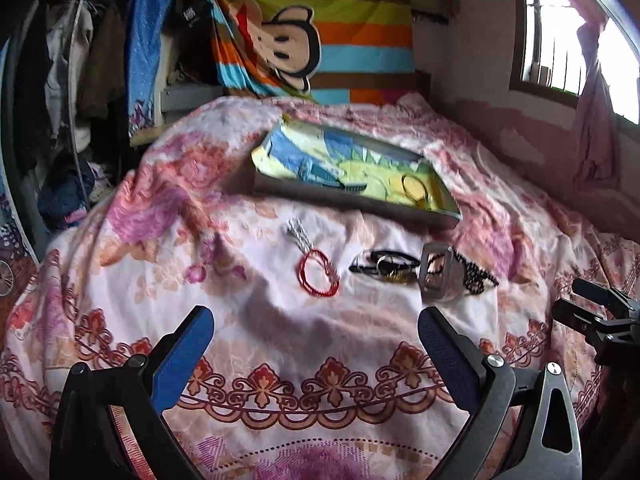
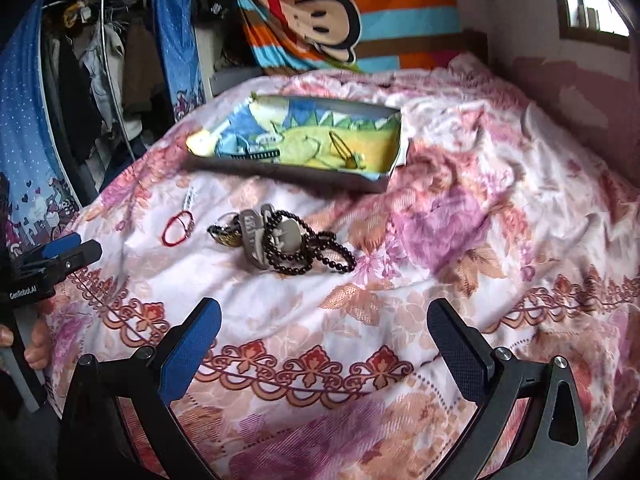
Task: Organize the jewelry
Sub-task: 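Move both tools back over the remaining jewelry pile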
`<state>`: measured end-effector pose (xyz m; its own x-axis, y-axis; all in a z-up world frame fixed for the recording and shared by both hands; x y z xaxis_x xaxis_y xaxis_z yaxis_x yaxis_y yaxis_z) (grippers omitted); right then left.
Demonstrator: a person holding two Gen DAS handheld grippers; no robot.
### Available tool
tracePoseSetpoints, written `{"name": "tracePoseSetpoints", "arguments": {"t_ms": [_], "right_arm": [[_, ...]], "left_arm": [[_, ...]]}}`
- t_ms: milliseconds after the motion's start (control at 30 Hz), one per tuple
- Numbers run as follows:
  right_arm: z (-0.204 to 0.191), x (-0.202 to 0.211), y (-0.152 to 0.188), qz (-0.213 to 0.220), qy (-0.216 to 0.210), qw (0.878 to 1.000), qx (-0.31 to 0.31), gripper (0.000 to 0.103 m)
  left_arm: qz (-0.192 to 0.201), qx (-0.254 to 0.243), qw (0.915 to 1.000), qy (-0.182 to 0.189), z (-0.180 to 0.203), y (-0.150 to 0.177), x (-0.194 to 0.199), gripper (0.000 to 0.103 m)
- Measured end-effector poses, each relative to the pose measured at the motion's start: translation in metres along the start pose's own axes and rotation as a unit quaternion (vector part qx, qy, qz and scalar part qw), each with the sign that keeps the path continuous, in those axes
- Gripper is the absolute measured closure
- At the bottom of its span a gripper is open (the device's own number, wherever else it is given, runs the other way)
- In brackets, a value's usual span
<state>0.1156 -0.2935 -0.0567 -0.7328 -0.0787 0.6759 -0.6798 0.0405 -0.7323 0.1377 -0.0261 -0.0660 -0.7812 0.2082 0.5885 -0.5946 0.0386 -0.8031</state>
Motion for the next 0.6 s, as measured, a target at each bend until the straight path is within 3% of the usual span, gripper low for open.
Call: {"name": "tracePoseSetpoints", "arguments": {"t_ms": [367, 433, 600], "right_arm": [[-0.004, -0.045, -0.021, -0.022, -0.006, 0.998, 0.061, 0.002], [-0.009, -0.053, -0.023, -0.024, -0.002, 0.997, 0.076, 0.002], [-0.013, -0.073, -0.031, -0.032, -0.006, 0.996, 0.083, 0.004]], "left_arm": [[-0.051, -0.02, 0.9982, 0.025, 0.002, -0.021, -0.057, 0.001], [-0.06, -0.023, 0.9975, 0.029, 0.002, -0.023, -0.068, 0.004], [-0.099, -0.013, 0.9945, 0.034, -0.002, -0.022, -0.096, 0.029]]}}
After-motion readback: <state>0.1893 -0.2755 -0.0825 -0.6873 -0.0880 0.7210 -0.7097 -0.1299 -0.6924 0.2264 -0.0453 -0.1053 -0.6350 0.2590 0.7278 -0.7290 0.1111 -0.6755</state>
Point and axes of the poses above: each gripper's, at about its wrist camera, not at the fingertips, and x roughly against the way its jaws point, z to its right, y to its underside, the point moved 7 cm from there along -x, roughly the way its jaws point, and after that the axes turned 2 degrees about -x, right-handed, at the moved point
